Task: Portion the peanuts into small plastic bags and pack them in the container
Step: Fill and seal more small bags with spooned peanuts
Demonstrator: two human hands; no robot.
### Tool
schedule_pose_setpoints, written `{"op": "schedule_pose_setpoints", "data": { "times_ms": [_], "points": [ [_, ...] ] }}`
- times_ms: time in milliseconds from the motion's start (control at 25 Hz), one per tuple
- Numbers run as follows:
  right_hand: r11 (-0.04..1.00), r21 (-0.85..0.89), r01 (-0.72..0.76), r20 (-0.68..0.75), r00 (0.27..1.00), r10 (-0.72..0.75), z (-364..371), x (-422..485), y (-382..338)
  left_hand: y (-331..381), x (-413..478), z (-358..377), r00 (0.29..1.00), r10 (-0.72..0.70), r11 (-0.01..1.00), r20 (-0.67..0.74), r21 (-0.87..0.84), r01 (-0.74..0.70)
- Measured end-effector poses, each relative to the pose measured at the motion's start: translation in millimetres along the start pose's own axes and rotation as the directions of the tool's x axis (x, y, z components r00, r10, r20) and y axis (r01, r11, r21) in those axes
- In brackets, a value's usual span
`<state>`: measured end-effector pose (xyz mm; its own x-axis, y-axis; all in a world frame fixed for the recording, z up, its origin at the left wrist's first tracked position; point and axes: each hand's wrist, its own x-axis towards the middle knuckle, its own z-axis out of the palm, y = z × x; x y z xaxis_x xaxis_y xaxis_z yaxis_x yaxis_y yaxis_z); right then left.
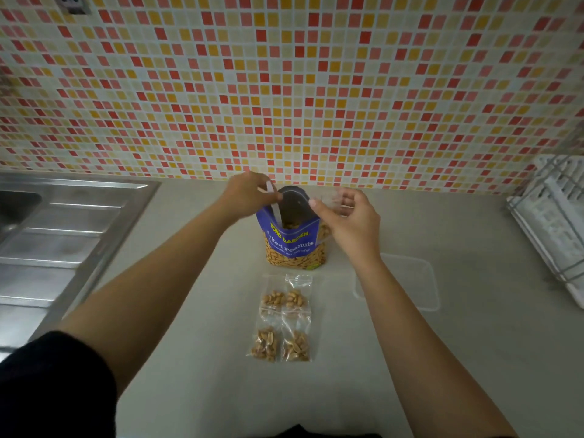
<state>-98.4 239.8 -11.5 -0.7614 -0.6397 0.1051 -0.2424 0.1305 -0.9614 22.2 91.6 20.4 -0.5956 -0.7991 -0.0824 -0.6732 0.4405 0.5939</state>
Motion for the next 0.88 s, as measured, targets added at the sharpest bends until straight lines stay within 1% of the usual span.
{"op": "schedule_pose_setpoints", "data": {
  "times_ms": [80, 120, 160, 240, 280, 320, 360, 400, 440, 480, 520, 600, 640, 720, 800, 840, 880],
  "points": [
    [0.995, 0.078, -0.058, -0.026, 0.998, 0.060, -9, -2, -5, -13, 1, 14, 1.000, 0.008, 1.000, 0.012, 0.009, -0.008],
    [0.993, 0.099, -0.064, -0.040, 0.997, 0.068, -13, -4, -7, -17, 1, 15, 1.000, 0.009, 1.000, -0.009, 0.006, -0.009],
    [0.992, 0.113, -0.064, -0.053, 0.996, 0.070, -16, -5, -9, -20, 0, 14, 0.998, 0.002, 1.000, -0.061, 0.008, -0.002],
    [0.989, 0.134, -0.055, -0.074, 0.995, 0.065, -20, -10, -14, -23, -9, 11, 0.968, 0.003, 1.000, -0.252, -0.027, -0.011],
    [0.989, 0.138, -0.050, -0.079, 0.995, 0.061, -19, -12, -17, -22, -18, 10, 0.936, 0.026, 0.997, -0.352, -0.065, -0.052],
    [0.989, 0.143, -0.045, -0.082, 0.995, 0.057, -17, -14, -19, -21, -28, 12, 0.914, 0.061, 0.987, -0.402, -0.109, -0.114],
    [0.987, 0.152, -0.044, -0.086, 0.995, 0.057, -14, -16, -23, -18, -42, 14, 0.913, 0.120, 0.969, -0.389, -0.154, -0.193],
    [0.986, 0.162, -0.044, -0.090, 0.994, 0.059, -10, -19, -26, -14, -57, 19, 0.924, 0.190, 0.941, -0.331, -0.206, -0.267],
    [0.984, 0.174, -0.046, -0.091, 0.994, 0.062, -7, -21, -29, -8, -72, 25, 0.937, 0.247, 0.916, -0.247, -0.255, -0.309],
    [0.981, 0.189, -0.052, -0.089, 0.994, 0.070, -3, -22, -30, -4, -83, 32, 0.945, 0.282, 0.901, -0.166, -0.292, -0.320],
    [0.977, 0.204, -0.062, -0.082, 0.993, 0.080, 0, -25, -32, 0, -91, 40, 0.951, 0.288, 0.892, -0.113, -0.331, -0.309],
    [0.977, 0.198, -0.082, -0.066, 0.993, 0.097, 4, -29, -29, 0, -95, 55, 0.970, 0.222, 0.865, -0.097, -0.439, -0.242],
    [0.978, 0.187, -0.097, -0.053, 0.993, 0.108, 5, -32, -25, -2, -95, 61, 0.979, 0.181, 0.840, -0.095, -0.503, -0.204],
    [0.970, 0.199, -0.141, -0.006, 0.989, 0.145, 4, -37, -10, -7, -97, 72, 0.994, 0.100, 0.776, -0.045, -0.622, -0.107],
    [0.955, 0.232, -0.183, 0.042, 0.983, 0.178, 1, -41, 14, -14, -105, 83, 0.996, 0.015, 0.664, 0.090, -0.745, 0.058],
    [0.959, 0.210, -0.191, 0.048, 0.982, 0.185, -1, -44, 27, -18, -110, 91, 0.985, -0.020, 0.613, 0.172, -0.776, 0.148],
    [0.965, 0.165, -0.203, 0.049, 0.979, 0.197, -4, -47, 42, -22, -117, 98, 0.971, -0.042, 0.601, 0.236, -0.770, 0.213]
  ]
}}
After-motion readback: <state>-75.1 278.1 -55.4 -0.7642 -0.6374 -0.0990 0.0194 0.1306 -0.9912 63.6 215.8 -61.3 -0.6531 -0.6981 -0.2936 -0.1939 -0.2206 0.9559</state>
